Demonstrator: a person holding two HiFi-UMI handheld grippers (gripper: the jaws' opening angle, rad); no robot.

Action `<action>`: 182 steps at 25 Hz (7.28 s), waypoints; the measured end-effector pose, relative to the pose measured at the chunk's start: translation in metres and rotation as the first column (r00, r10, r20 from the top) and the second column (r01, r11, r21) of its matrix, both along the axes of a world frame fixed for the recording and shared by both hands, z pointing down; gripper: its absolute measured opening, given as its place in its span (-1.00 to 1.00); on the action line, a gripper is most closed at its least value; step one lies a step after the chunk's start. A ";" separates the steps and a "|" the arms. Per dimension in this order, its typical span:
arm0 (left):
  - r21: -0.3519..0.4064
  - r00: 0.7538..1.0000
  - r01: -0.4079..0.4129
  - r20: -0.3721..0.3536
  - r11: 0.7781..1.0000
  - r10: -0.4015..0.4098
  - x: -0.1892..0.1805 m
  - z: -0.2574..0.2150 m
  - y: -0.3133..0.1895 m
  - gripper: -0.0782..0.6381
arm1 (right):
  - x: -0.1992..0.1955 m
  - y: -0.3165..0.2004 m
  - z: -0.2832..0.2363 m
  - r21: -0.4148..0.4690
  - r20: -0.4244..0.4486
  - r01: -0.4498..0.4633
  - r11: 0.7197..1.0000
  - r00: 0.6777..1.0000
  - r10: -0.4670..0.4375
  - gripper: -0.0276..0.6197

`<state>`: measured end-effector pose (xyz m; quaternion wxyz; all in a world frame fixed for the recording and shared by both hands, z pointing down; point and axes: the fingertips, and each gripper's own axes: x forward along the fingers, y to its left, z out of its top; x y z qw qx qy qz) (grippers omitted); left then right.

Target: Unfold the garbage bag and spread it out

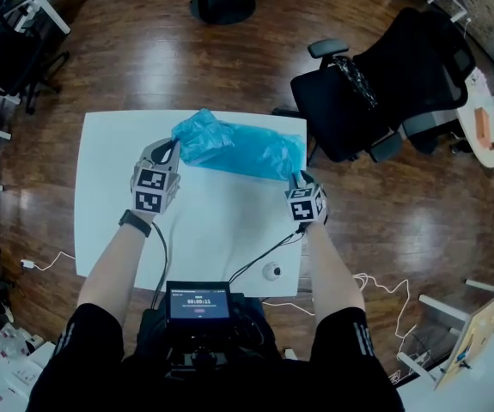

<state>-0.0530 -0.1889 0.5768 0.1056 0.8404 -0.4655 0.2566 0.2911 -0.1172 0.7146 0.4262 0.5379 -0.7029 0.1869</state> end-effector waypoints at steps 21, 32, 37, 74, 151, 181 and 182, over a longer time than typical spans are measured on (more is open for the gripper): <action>0.002 0.999 0.023 -0.035 1.000 -0.023 -0.003 -0.001 0.005 -0.78 | -0.197 -0.072 -0.010 0.015 0.178 0.231 0.973 0.957 -0.230 -0.51; 0.012 0.997 0.048 -0.061 0.999 -0.047 -0.019 -0.001 -0.001 -0.78 | -0.198 -0.063 0.020 -0.059 0.189 0.209 0.976 0.963 -0.194 -0.49; 0.019 0.994 0.100 -0.049 0.995 -0.099 -0.052 -0.004 -0.009 -0.78 | -0.195 -0.063 0.020 -0.078 0.167 0.214 0.974 0.966 -0.199 -0.49; -0.204 0.932 0.346 0.184 0.916 -0.312 -0.232 0.110 -0.002 -0.71 | -0.199 -0.064 0.019 -0.115 0.109 0.232 0.966 0.969 -0.220 -0.49; -0.335 0.992 0.073 0.120 0.939 -0.034 -0.091 0.108 -0.035 -0.27 | -0.200 -0.062 0.018 -0.083 0.164 0.196 0.977 0.970 -0.181 -0.49; -0.287 0.947 -0.029 0.299 0.957 0.119 -0.078 0.119 -0.061 -0.24 | -0.199 -0.059 0.017 -0.059 0.195 0.206 0.977 0.962 -0.191 -0.49; -0.291 0.935 -0.060 0.319 0.955 0.156 -0.074 0.121 -0.064 -0.24 | -0.200 -0.059 0.017 -0.059 0.198 0.205 0.977 0.962 -0.190 -0.49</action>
